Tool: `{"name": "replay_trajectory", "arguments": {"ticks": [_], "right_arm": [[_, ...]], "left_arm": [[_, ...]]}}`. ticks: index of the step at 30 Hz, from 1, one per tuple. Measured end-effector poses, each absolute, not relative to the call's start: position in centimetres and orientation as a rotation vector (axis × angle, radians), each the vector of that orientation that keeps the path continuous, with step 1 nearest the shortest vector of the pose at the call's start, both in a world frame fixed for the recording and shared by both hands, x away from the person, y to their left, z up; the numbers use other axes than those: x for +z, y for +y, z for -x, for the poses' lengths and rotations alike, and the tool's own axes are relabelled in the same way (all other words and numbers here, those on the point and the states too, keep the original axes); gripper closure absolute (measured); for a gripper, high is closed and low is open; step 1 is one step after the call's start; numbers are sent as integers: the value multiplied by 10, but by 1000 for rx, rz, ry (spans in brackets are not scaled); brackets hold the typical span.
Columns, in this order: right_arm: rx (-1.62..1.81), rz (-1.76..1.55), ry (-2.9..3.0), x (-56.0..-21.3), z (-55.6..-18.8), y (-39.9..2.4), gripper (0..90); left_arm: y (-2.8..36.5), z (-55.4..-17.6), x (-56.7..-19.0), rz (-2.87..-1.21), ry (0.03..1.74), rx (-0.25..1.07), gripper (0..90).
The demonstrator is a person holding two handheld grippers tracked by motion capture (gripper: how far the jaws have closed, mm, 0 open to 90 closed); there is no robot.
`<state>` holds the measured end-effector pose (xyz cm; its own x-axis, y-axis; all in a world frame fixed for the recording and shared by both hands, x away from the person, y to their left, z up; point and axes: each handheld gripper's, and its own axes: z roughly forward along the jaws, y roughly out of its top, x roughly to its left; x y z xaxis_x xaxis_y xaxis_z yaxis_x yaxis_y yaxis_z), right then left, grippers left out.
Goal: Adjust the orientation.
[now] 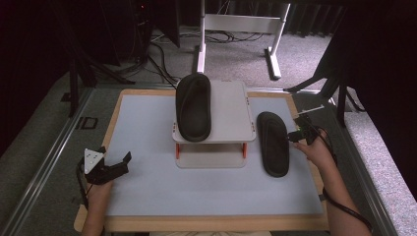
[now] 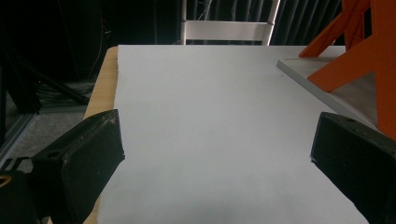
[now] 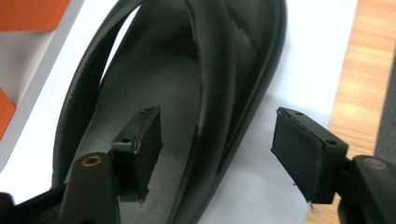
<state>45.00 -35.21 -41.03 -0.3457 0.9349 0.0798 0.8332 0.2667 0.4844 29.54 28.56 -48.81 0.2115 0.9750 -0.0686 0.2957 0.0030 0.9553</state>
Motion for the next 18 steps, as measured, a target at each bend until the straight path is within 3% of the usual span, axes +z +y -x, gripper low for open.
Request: {"name": "replay_trajectory", "arguments": {"ticks": [9, 17, 18], "right_arm": [[551, -1664, 2377, -403, -472, -342, 347], [444, -1704, 2418, -405, -485, -339, 502], [425, -1704, 2437, -406, -487, -338, 566]], "left_arm": [[285, -295, -488, -1495, 1260, 860, 20], [285, -295, -488, -1497, 1261, 859, 20], [284, -295, -488, -1497, 1261, 859, 20]]}}
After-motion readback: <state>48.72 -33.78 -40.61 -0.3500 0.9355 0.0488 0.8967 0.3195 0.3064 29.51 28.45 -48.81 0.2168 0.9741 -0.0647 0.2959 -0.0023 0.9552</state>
